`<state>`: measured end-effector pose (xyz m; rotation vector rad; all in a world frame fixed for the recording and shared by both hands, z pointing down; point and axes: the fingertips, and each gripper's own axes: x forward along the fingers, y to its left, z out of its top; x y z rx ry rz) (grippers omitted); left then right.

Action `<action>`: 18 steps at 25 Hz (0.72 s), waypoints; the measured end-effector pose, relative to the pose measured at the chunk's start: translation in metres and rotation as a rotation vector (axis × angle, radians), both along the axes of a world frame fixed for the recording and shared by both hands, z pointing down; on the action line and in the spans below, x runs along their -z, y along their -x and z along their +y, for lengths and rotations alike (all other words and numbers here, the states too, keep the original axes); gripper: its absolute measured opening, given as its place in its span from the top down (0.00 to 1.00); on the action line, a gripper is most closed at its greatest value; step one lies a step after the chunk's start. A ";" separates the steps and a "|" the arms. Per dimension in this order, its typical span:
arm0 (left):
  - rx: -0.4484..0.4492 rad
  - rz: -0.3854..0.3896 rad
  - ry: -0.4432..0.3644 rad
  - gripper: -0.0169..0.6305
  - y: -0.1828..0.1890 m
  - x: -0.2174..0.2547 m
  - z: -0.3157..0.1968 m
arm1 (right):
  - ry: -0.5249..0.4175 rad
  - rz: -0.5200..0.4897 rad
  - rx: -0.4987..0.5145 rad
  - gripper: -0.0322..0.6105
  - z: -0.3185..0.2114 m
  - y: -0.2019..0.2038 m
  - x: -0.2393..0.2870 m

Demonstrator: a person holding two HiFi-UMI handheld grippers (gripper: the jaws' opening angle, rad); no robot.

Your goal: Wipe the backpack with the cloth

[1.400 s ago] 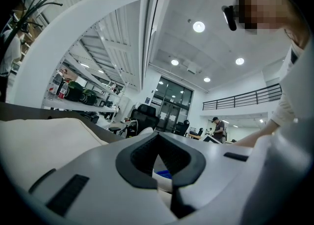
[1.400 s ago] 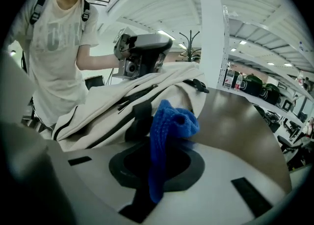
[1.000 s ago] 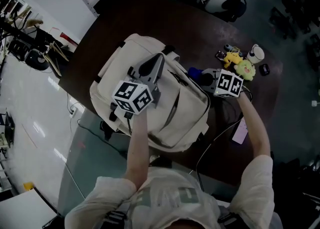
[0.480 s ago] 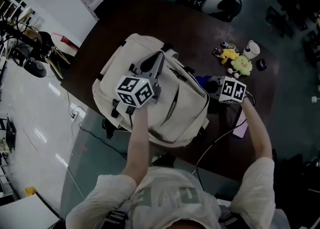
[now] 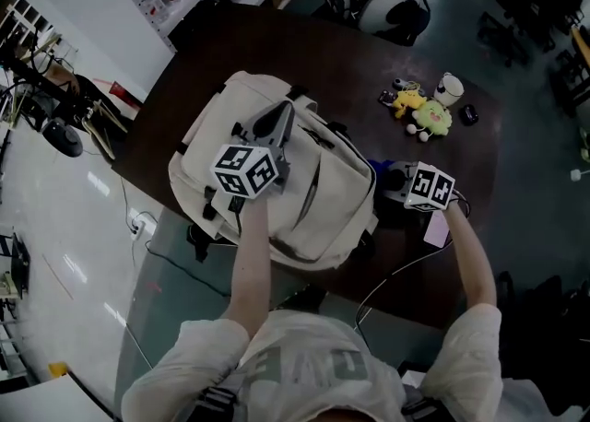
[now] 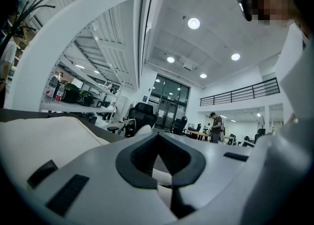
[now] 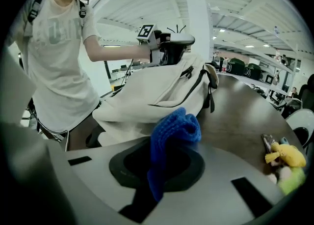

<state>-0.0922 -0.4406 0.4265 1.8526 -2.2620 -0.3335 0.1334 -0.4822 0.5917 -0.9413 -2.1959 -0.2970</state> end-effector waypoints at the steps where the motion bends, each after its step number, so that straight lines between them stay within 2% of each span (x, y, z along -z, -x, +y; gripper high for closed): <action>1: 0.001 -0.001 0.003 0.97 0.000 -0.001 0.000 | 0.004 0.000 -0.012 0.89 0.002 -0.002 -0.001; 5: -0.009 0.016 -0.011 0.97 0.000 0.003 0.002 | 0.012 -0.005 -0.092 0.89 0.000 -0.002 0.000; 7: -0.017 0.020 -0.031 0.97 -0.001 0.008 0.003 | 0.009 -0.048 -0.189 0.89 -0.014 0.006 0.012; 10: -0.031 0.017 -0.041 0.97 -0.009 0.015 0.008 | 0.038 -0.181 -0.401 0.89 -0.041 0.025 0.049; 12: -0.038 0.015 -0.054 0.97 -0.014 0.022 0.017 | 0.066 -0.283 -0.507 0.89 -0.049 0.037 0.084; 18: -0.061 -0.009 -0.127 0.97 -0.029 0.055 0.064 | 0.146 -0.585 -0.654 0.89 -0.005 0.054 0.193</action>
